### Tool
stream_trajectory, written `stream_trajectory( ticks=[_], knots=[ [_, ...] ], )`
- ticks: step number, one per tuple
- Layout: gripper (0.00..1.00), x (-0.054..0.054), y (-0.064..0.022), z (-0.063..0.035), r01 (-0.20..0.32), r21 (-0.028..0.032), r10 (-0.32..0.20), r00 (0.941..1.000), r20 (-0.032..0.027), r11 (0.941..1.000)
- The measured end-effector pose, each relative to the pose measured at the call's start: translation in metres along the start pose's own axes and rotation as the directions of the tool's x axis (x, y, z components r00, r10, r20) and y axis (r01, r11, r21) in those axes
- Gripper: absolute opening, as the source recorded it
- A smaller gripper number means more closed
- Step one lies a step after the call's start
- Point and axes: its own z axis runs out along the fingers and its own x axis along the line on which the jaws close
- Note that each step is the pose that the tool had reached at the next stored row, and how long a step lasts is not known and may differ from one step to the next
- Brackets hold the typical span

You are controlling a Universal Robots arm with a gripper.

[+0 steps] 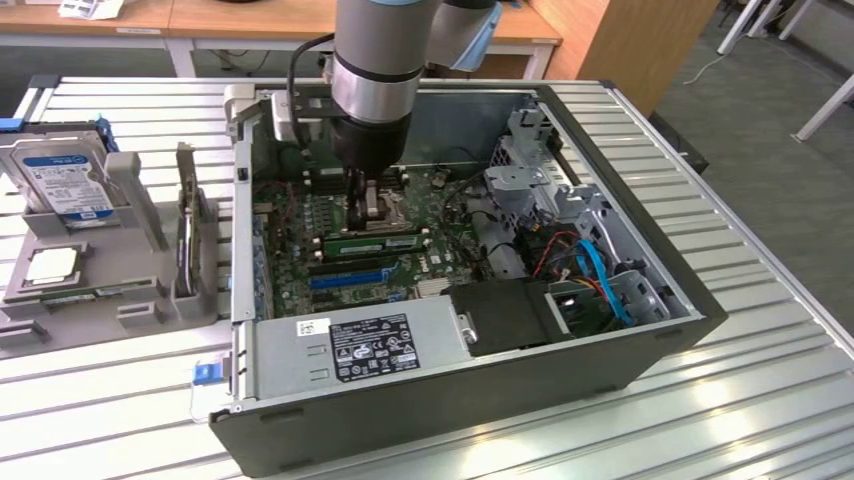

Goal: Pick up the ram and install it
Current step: 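Press down the ram until it locks into place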

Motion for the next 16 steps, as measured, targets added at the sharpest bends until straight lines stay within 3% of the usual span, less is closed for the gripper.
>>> stream_trajectory(
  ticks=[16],
  knots=[
    [0.1, 0.001, -0.0005, 0.0109, 0.0, -0.0001, 0.0, 1.0, 0.0001, 1.0]
  ],
)
